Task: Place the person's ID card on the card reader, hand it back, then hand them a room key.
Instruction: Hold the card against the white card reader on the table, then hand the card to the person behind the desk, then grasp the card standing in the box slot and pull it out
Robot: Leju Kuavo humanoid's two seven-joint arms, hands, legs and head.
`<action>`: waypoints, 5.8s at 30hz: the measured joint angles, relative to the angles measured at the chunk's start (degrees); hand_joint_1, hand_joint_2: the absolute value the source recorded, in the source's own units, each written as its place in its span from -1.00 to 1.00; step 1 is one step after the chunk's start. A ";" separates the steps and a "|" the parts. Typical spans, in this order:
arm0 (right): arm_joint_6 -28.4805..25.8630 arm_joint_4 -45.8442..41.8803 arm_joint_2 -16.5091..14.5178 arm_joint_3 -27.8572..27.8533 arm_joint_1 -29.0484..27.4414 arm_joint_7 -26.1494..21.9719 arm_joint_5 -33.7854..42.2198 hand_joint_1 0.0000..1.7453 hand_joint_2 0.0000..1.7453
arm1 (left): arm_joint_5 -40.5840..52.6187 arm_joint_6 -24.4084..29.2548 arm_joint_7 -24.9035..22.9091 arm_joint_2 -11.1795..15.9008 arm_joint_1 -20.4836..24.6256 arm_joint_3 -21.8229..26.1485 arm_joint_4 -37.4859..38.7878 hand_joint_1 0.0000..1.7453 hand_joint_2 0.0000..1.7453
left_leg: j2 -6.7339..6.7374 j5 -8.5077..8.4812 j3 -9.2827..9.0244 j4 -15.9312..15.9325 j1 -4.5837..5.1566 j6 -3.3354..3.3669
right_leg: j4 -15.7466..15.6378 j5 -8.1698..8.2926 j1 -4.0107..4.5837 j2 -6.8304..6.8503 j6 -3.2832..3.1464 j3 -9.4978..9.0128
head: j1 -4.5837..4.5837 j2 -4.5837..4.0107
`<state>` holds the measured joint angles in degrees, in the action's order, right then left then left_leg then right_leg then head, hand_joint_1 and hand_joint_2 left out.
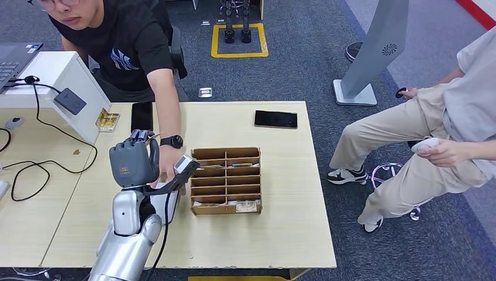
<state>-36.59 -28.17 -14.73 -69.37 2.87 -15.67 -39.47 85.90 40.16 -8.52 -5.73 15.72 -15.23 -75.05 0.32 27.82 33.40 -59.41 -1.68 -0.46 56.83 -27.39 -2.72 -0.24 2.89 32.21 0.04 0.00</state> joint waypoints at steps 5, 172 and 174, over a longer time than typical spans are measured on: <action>0.01 0.00 0.00 -0.17 0.01 -0.02 0.01 -1.00 1.00 | 0.29 -0.01 0.81 -0.33 -0.48 0.73 -0.69 1.00 1.00 | 0.00 0.00 0.00 0.00 0.00 0.00 | 0.00 0.00 0.00 0.00 0.00 0.00 | 0.00 0.00; 2.21 -2.26 -1.38 -4.05 0.46 0.63 -1.87 -1.00 1.00 | -27.00 -1.02 4.38 1.27 0.53 2.67 0.30 -1.00 1.00 | -0.09 -0.23 0.00 0.01 -0.01 -0.01 | 0.02 0.17 0.01 0.08 -0.07 -0.01 | -0.04 0.00; 2.21 -2.25 -1.38 -4.05 0.46 0.63 -1.80 -1.00 1.00 | -27.45 -1.02 4.72 1.21 0.53 2.67 0.30 -1.00 1.00 | -0.09 -0.23 0.00 0.01 -0.01 -0.01 | 0.02 0.17 0.01 0.08 -0.07 0.00 | -0.04 0.00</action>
<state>-34.38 -30.42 -16.11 -73.42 3.33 -15.04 -41.27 58.44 39.14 -3.80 -4.52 16.25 -12.57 -74.75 0.23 27.59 33.40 -59.40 -1.69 -0.48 56.85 -27.21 -2.71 -0.16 2.82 32.21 0.00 0.00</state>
